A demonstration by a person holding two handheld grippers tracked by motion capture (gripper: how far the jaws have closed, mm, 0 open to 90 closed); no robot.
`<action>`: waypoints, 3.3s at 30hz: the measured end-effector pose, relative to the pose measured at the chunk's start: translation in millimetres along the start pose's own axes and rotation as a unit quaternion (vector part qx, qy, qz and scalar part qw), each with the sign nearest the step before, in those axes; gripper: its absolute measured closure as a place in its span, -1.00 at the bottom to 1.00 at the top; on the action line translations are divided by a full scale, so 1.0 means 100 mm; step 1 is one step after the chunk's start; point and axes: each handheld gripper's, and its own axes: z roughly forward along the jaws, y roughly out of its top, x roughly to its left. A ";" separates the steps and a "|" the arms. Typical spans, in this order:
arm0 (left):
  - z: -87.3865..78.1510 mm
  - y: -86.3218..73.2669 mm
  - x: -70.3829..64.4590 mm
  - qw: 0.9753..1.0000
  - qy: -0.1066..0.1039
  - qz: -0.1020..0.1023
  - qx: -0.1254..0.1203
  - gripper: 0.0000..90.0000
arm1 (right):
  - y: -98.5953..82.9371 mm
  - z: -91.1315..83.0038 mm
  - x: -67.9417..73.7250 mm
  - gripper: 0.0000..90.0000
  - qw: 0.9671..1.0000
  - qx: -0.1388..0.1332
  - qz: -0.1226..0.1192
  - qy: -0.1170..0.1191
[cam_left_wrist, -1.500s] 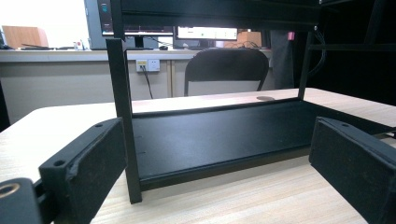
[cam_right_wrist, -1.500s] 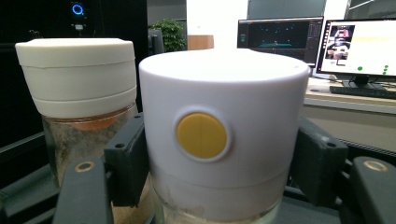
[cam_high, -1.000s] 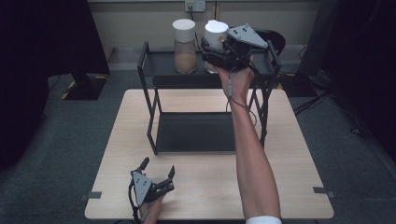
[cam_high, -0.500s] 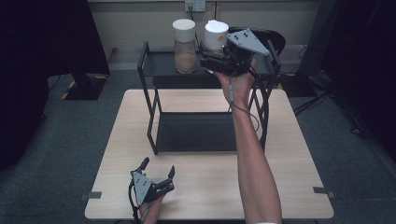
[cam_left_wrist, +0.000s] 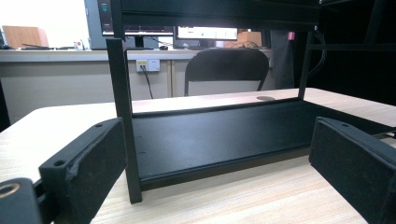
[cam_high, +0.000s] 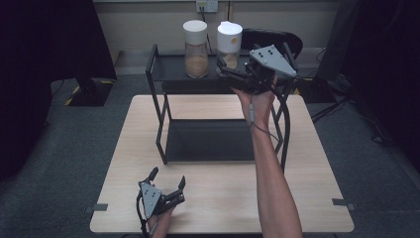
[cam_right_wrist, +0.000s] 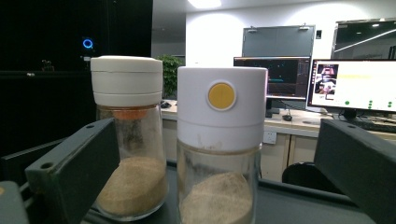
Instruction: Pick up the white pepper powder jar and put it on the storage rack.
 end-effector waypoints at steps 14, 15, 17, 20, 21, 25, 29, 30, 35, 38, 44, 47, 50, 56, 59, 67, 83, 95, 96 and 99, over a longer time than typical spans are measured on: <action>0.00 0.00 0.00 1.000 0.001 0.000 0.001 -0.92 | -0.14 -0.38 0.06 -1.00 1.000 -0.018 0.011 0.000; 0.00 0.00 -0.01 1.000 0.001 0.000 0.001 -0.92 | -0.15 -0.40 0.06 -1.00 1.000 -0.019 0.010 0.000; 0.00 0.00 -0.01 1.000 0.001 0.000 0.001 -0.92 | -0.17 -0.45 0.08 -1.00 1.000 -0.021 0.008 -0.001; 0.00 0.00 -0.01 1.000 0.001 0.000 0.000 -0.92 | -0.19 -0.53 0.12 -1.00 1.000 -0.019 0.004 -0.011; 0.00 0.00 -0.01 1.000 0.001 -0.001 0.000 -0.92 | -0.21 -0.56 0.12 -1.00 1.000 -0.021 0.005 -0.012; 0.00 0.00 -0.01 1.000 0.001 0.000 0.000 -0.92 | -0.26 -0.64 0.14 -1.00 1.000 -0.023 0.002 -0.018; 0.00 0.00 -0.01 1.000 0.002 0.000 0.000 -0.92 | -0.33 -0.72 0.14 -1.00 0.999 -0.030 0.001 -0.020; 0.00 0.00 -0.01 1.000 0.002 0.000 0.000 -0.92 | -0.34 -0.74 0.14 -1.00 0.999 -0.030 0.001 -0.021; 0.00 0.00 -0.01 1.000 0.002 0.000 0.000 -0.92 | -0.40 -0.84 0.17 -1.00 0.999 -0.035 -0.003 -0.028; 0.00 0.00 -0.01 1.000 0.002 -0.001 0.000 -0.92 | -0.44 -0.90 0.17 -1.00 0.999 -0.035 -0.004 -0.031; 0.00 0.00 -0.01 1.000 0.002 -0.001 0.000 -0.92 | -0.51 -1.02 0.17 -1.00 0.999 -0.036 -0.001 -0.035; 0.00 0.00 -0.01 1.000 0.003 -0.001 0.000 -0.92 | -0.54 -1.06 0.17 -1.00 0.999 -0.034 0.000 -0.038; 0.00 0.00 -0.01 1.000 0.003 0.000 0.000 -0.92 | -0.59 -1.12 0.17 -1.00 0.999 -0.032 -0.001 -0.040; 0.00 0.00 -0.01 1.000 0.003 -0.001 0.000 -0.92 | -0.69 -1.23 0.12 -1.00 0.999 -0.038 0.024 -0.027; 0.00 0.00 -0.01 1.000 0.003 -0.001 0.000 -0.92 | -0.73 -1.29 0.14 -1.00 0.998 -0.043 0.023 -0.028; 0.00 0.00 -0.01 1.000 0.003 -0.001 0.000 -0.92 | -0.84 -1.45 0.17 -1.00 0.998 -0.042 0.014 -0.036; 0.00 0.00 -0.01 1.000 0.003 -0.002 0.000 -0.92 | -1.10 -1.72 0.22 -1.00 0.998 -0.029 0.002 -0.058; 0.00 0.00 -0.01 1.000 0.003 -0.002 -0.001 -0.92 | -1.41 -1.90 0.21 -1.00 0.998 -0.018 0.015 -0.064; 0.00 0.00 -0.01 1.000 0.003 -0.002 0.000 -0.92 | -1.43 -1.92 0.21 -1.00 0.998 -0.013 0.019 -0.063; 0.00 0.00 -0.01 1.000 0.003 -0.002 0.000 -0.92 | -1.50 -1.95 0.22 -1.00 0.998 -0.005 0.020 -0.064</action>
